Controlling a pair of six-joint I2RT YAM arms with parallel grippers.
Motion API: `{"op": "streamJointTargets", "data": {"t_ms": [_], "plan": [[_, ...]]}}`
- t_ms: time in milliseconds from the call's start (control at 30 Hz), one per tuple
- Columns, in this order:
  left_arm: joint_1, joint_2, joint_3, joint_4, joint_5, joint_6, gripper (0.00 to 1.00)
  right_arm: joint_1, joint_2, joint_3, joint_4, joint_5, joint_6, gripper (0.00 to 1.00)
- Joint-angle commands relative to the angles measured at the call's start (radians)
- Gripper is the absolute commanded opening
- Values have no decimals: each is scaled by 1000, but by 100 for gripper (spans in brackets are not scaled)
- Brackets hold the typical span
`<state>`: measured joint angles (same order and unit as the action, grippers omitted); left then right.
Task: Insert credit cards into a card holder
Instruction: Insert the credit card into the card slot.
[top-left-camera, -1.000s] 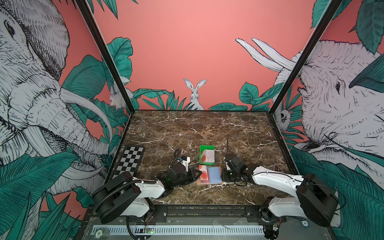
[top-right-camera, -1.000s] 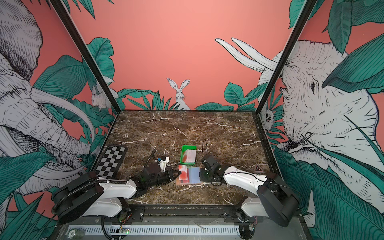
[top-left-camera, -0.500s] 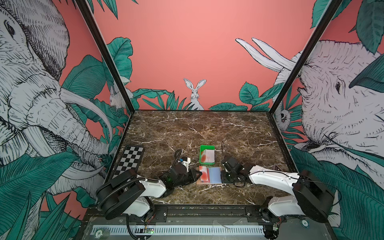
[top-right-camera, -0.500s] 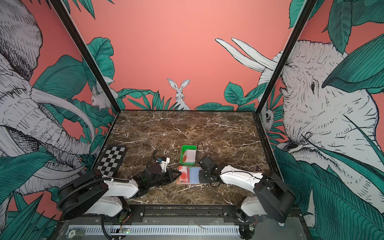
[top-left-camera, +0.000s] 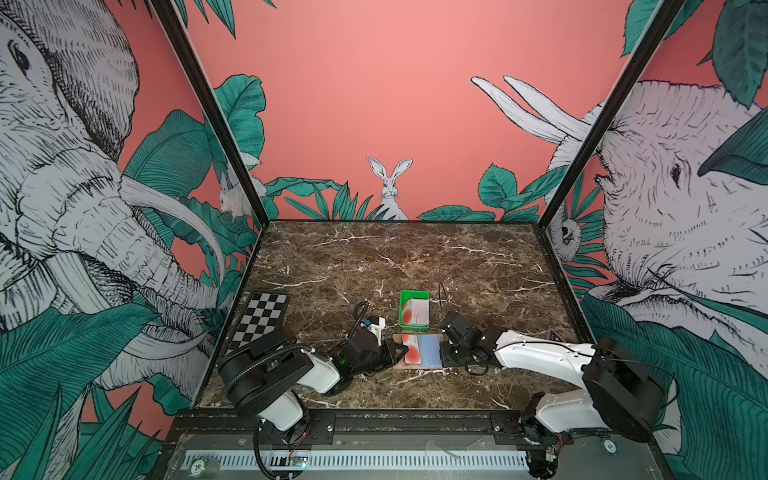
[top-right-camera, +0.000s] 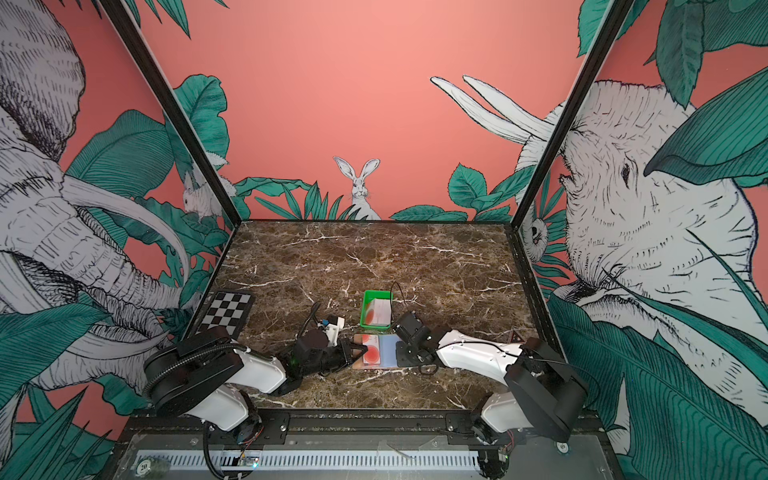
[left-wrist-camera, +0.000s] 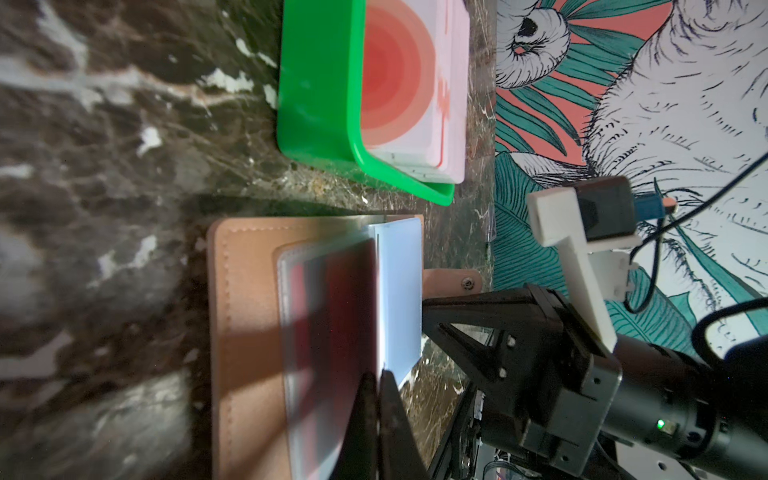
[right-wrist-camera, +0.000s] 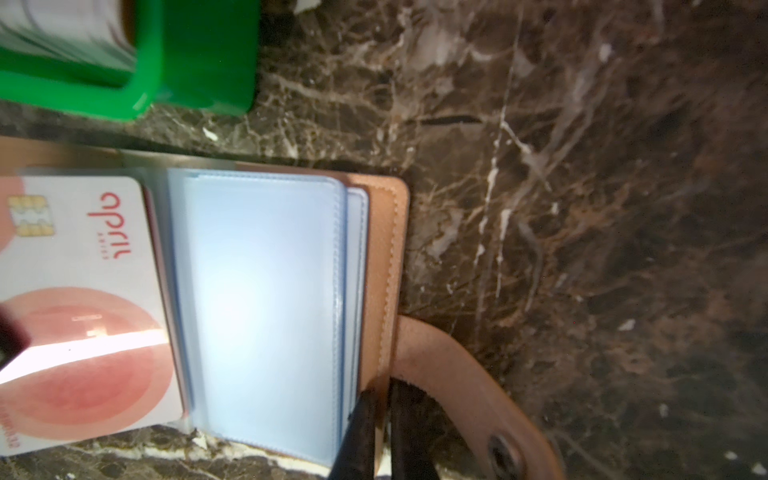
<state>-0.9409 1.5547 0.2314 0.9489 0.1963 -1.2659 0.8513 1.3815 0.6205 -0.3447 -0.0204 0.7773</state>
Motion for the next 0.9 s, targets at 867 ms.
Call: {"op": "streamJointTargets", "data": {"t_ms": [867], "plan": [[-29,151,18,185,3,-59,0,14,31,-9,-19,20,4,9]]}}
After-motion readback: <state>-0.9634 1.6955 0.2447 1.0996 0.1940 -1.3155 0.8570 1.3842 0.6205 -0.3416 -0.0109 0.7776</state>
